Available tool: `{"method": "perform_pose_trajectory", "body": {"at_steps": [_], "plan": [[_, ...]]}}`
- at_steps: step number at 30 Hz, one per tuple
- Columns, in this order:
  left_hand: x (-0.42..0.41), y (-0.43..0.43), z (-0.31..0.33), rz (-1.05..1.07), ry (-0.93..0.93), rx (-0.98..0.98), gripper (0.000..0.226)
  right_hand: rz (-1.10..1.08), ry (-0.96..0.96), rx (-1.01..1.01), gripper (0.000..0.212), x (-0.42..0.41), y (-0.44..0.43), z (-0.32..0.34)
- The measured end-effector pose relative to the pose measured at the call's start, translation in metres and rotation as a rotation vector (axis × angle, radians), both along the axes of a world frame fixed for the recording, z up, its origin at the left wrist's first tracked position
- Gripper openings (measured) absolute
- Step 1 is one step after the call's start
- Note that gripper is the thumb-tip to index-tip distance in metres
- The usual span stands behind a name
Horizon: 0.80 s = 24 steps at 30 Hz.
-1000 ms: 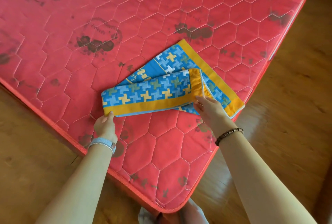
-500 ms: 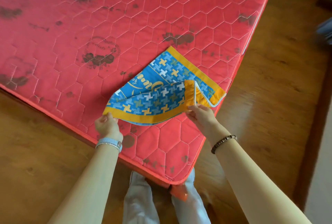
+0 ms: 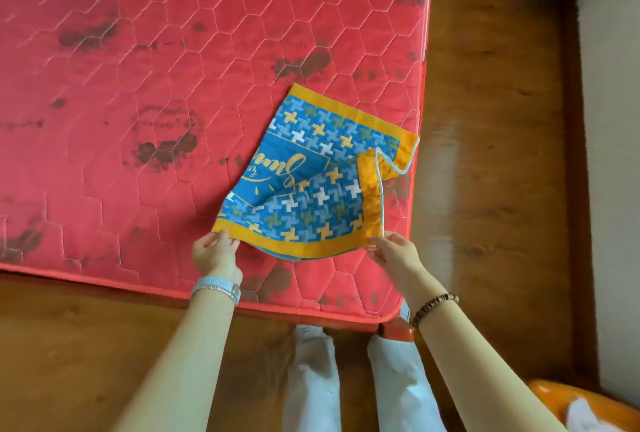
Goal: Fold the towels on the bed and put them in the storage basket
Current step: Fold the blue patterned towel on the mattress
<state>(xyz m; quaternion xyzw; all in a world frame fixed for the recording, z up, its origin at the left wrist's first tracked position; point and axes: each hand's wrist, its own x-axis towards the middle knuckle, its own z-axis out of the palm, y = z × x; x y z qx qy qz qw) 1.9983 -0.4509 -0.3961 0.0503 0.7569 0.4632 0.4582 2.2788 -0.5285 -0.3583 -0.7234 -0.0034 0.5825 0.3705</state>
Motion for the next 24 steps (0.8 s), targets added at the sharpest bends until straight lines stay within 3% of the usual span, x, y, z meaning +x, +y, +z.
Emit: {"method": "perform_pose_trajectory", "body": {"at_steps": [6, 14, 19, 24], "plan": [[-0.009, 0.007, -0.01, -0.081, -0.015, -0.023, 0.034, -0.072, 0.029, -0.089, 0.012, -0.025, -0.037, -0.023], [-0.013, -0.006, -0.034, -0.097, 0.061, -0.072, 0.031, 0.126, 0.057, -0.232, 0.01, -0.034, -0.072, -0.047], [-0.017, -0.015, -0.043, -0.118, 0.105, -0.105, 0.025, 0.177, 0.071, -0.234, 0.012, -0.033, -0.082, -0.059], [-0.024, -0.01, -0.052, -0.185, 0.155, -0.105, 0.035, 0.138, 0.074, -0.189, 0.014, -0.033, -0.077, -0.067]]}}
